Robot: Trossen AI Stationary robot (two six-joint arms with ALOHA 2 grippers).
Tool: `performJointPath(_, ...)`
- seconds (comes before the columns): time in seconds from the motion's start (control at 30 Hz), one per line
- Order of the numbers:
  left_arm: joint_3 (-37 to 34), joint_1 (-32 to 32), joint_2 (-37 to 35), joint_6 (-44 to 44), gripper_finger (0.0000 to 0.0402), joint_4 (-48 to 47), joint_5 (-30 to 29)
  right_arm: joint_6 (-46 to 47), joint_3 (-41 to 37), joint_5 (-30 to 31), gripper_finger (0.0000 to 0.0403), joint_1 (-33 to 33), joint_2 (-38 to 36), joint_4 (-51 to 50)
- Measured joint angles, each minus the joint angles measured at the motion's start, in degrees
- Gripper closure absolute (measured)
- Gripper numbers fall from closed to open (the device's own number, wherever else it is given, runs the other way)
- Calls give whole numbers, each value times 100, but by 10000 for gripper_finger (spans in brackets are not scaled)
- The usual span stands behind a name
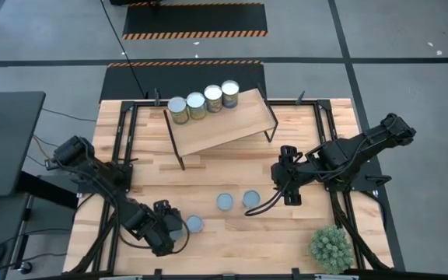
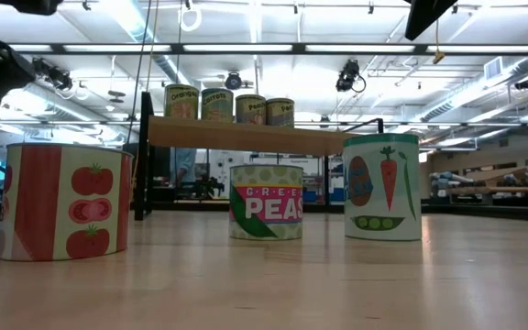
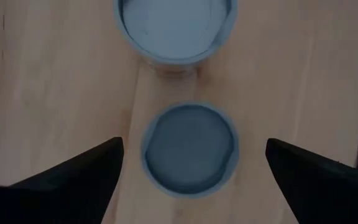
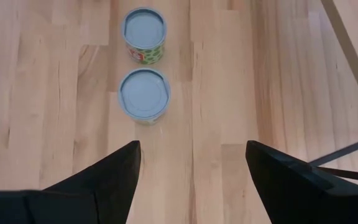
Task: Pick and place cans onto a shelf
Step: Put the tuna fish can on the shelf
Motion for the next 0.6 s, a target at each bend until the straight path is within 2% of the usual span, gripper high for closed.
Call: performJointPath(0.6,-4,-62,590,9,1,11,-11,42,2,-29,106,0,1,7)
